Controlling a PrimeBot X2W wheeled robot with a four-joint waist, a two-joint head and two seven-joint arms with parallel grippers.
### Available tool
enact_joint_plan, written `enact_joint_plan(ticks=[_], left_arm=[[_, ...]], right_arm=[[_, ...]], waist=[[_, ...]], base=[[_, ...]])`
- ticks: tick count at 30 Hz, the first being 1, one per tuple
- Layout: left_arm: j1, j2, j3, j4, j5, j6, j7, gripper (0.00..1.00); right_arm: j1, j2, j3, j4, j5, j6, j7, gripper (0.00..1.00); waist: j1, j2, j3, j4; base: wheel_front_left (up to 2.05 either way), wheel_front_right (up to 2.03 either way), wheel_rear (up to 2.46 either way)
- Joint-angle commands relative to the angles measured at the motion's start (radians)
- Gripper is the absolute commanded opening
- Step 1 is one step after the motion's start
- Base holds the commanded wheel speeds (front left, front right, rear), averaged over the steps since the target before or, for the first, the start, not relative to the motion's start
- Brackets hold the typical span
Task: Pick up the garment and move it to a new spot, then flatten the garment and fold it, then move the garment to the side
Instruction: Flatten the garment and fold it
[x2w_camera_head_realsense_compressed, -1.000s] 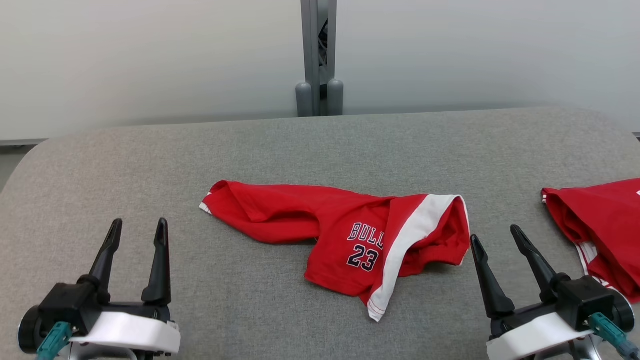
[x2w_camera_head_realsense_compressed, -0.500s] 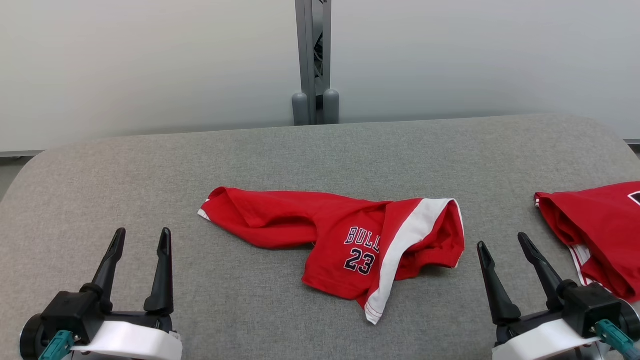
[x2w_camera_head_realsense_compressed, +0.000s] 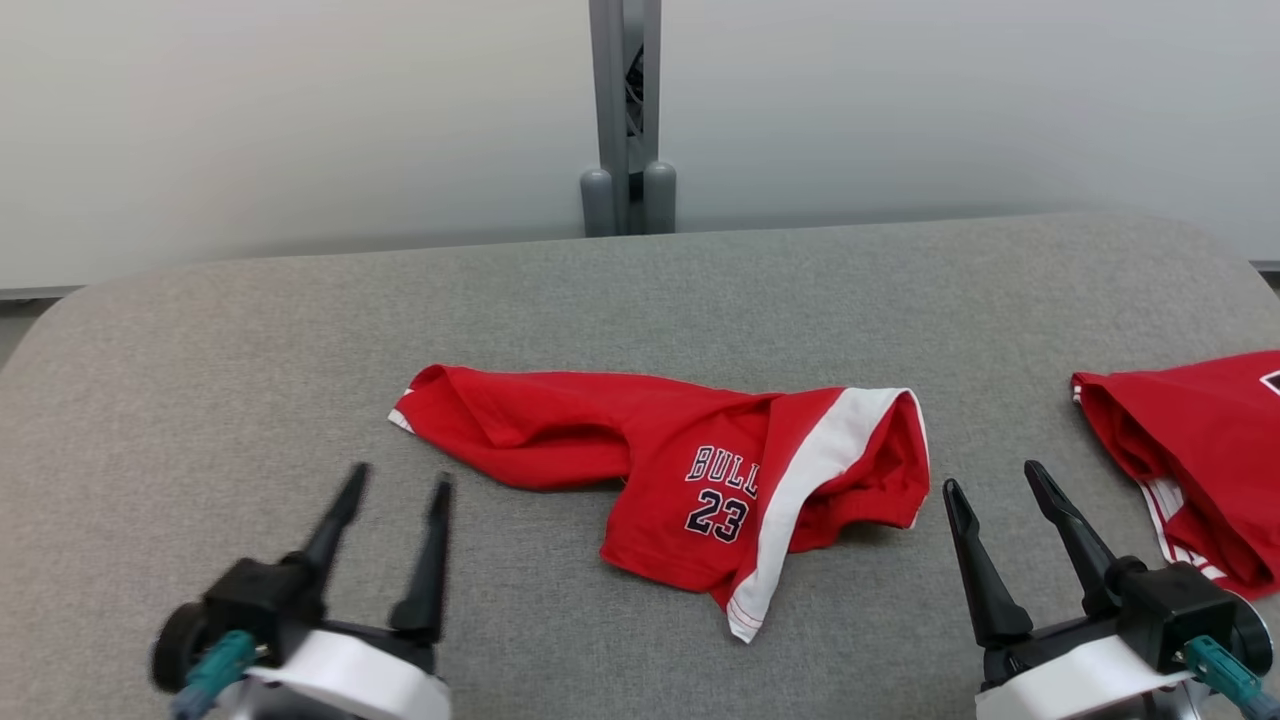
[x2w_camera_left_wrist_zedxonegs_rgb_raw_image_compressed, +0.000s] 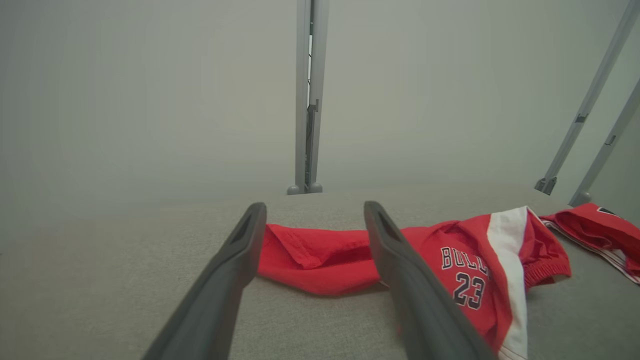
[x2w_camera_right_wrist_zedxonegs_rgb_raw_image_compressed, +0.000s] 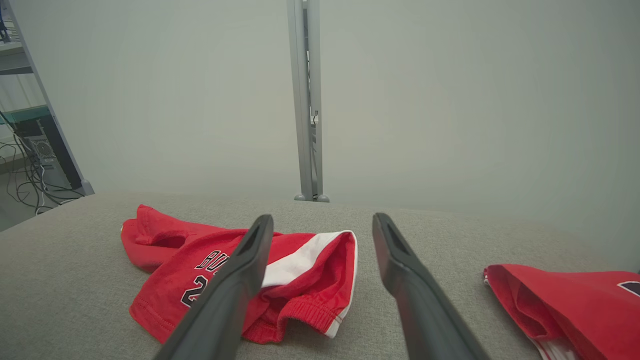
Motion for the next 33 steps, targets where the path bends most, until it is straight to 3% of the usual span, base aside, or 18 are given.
enact_joint_plan(ticks=[1,8,13,19,20,21,25,29,33], left_arm=[[-0.027,-0.011,-0.023,0.013,-0.004,-0.019,0.017,1.00],[-0.098,-0.102,-0.143,0.165,-0.049,-0.120,0.093,1.00],[-0.163,-0.149,-0.147,0.333,-0.078,-0.156,0.101,1.00],[-0.247,-0.178,-0.154,0.522,-0.110,-0.231,0.104,1.00],[-0.257,-0.182,-0.153,0.540,-0.115,-0.242,0.097,0.94],[-0.266,-0.185,-0.156,0.558,-0.118,-0.254,0.099,0.00],[-0.284,-0.183,-0.144,0.564,-0.133,-0.279,0.078,0.00],[-0.279,-0.154,-0.126,0.509,-0.127,-0.264,0.057,0.00],[-0.242,-0.072,-0.096,0.367,-0.125,-0.225,0.101,0.00]], right_arm=[[-0.013,-0.004,0.004,-0.006,0.003,-0.001,0.000,1.00],[-0.040,-0.003,0.028,-0.007,0.013,-0.001,0.003,1.00],[-0.062,-0.004,0.037,-0.006,0.019,-0.001,-0.010,1.00],[-0.082,-0.004,0.035,0.008,0.026,-0.001,-0.024,1.00],[-0.084,-0.004,0.032,0.012,0.027,-0.001,-0.028,1.00],[-0.087,-0.004,0.030,0.014,0.027,-0.001,-0.033,1.00],[-0.097,-0.004,0.012,0.019,0.032,-0.001,-0.043,1.00],[-0.099,-0.004,-0.003,0.024,0.031,-0.001,-0.050,1.00],[-0.096,-0.004,-0.036,0.025,0.020,-0.001,-0.056,1.00]], waist=[[0.0000,-0.0001,0.016,-0.014],[0.0000,-0.0001,0.078,-0.081],[0.0000,-0.0001,0.139,-0.140],[0.0000,-0.0001,0.186,-0.190],[0.0000,-0.0001,0.190,-0.192],[0.0000,-0.0001,0.193,-0.193],[0.0000,-0.0001,0.196,-0.180],[0.0000,-0.0001,0.188,-0.160],[0.0000,-0.0001,0.173,-0.124]], base=[[0.00,0.00,0.00],[0.00,0.00,0.00],[0.00,0.00,0.00],[0.00,0.00,0.00],[0.00,0.00,0.00],[0.00,0.00,0.00],[0.00,0.00,0.00],[0.00,0.00,0.00],[0.00,0.00,0.00]])
